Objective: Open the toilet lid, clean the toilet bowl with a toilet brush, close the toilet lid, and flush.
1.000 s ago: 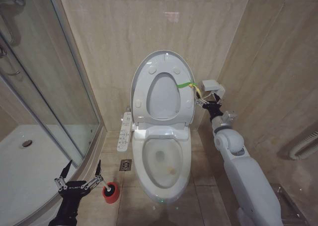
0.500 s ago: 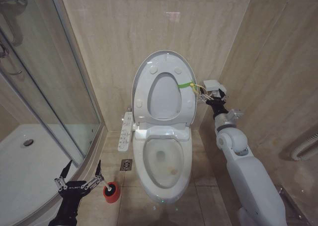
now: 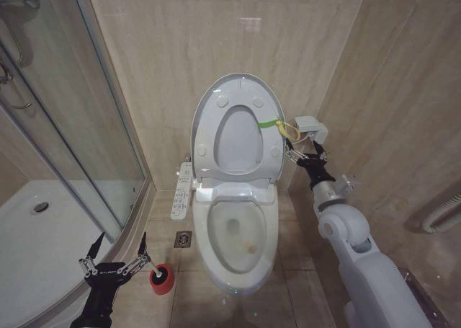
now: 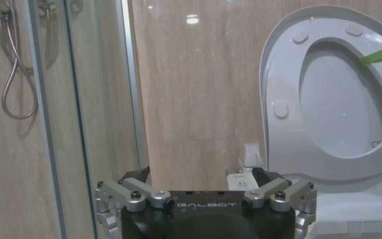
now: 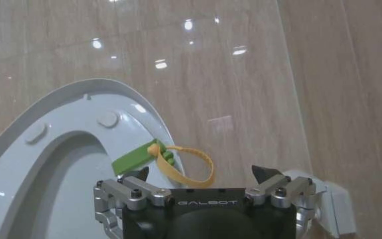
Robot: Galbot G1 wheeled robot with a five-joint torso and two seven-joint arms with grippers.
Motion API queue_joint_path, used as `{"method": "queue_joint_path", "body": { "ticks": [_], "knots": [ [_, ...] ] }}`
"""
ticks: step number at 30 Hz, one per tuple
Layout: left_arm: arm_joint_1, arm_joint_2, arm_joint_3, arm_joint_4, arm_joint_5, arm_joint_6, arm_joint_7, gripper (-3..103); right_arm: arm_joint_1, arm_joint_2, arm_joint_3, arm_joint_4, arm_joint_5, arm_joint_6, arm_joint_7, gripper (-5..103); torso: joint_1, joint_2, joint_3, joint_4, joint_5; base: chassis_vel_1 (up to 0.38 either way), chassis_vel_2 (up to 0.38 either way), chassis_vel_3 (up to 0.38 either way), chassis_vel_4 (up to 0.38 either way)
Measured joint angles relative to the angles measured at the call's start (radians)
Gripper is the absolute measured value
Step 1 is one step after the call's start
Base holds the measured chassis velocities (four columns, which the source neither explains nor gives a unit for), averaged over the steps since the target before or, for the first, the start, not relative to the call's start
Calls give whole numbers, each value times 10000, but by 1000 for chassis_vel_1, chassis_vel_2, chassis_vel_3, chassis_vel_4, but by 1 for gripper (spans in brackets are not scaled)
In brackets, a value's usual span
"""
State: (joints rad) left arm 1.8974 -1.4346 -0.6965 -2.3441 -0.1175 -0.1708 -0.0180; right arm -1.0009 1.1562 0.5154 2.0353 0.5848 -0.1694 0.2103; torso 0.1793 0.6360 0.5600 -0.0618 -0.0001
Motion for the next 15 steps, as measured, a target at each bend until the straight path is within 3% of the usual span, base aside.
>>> {"method": "queue_joint_path", "body": {
  "ticks": [7,15],
  "knots": [
    [0,0,0,0,0,0,0,100,-1435,-191,322,706,-295,133,-166,100,0,0,0,-5,0,0,0,0,0],
    [0,0,0,0,0,0,1,100,-3420,124,447,1473,-1690,432,-664,100,-1,0,-1,-3,0,0,0,0,0]
  ]
}}
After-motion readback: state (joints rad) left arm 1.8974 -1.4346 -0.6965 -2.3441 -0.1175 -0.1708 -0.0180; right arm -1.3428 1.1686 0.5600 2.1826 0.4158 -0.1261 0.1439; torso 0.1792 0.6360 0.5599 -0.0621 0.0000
